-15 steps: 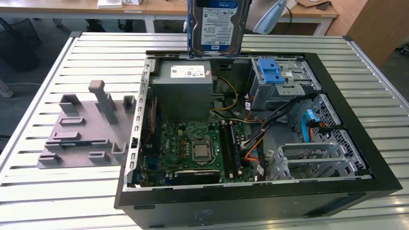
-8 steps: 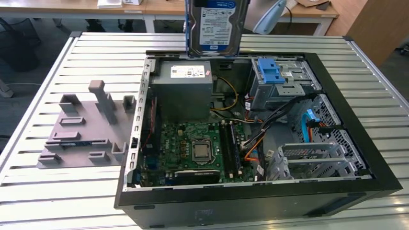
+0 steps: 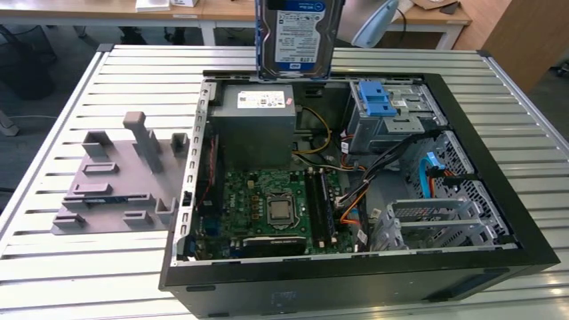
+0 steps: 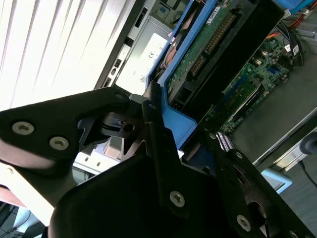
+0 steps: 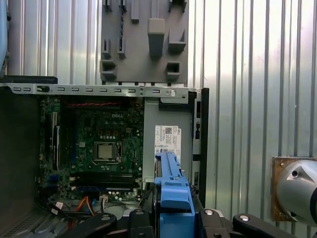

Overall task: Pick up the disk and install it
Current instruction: 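Pick up the disk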

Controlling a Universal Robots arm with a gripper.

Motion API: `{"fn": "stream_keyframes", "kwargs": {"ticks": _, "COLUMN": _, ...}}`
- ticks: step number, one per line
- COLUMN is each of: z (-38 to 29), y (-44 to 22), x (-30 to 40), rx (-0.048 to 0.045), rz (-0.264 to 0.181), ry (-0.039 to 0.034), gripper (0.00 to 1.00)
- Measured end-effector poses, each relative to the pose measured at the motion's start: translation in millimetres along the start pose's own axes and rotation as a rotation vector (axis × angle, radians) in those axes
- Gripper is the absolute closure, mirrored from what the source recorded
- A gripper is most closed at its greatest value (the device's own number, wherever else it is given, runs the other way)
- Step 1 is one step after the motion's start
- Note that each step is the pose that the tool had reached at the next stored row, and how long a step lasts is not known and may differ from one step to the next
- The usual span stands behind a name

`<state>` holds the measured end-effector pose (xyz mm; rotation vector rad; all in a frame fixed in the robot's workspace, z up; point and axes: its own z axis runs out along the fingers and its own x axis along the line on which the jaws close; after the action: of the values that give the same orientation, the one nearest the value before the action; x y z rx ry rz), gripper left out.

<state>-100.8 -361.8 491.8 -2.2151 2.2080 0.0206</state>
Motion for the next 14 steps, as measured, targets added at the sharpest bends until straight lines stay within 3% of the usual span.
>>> {"fn": "stream_keyframes", "kwargs": {"ticks": 14, "z": 0.0, "y": 6.2, "x": 0.0, "rx": 0.0, "rz": 0.0, "ry": 0.0, "gripper": 0.63}}
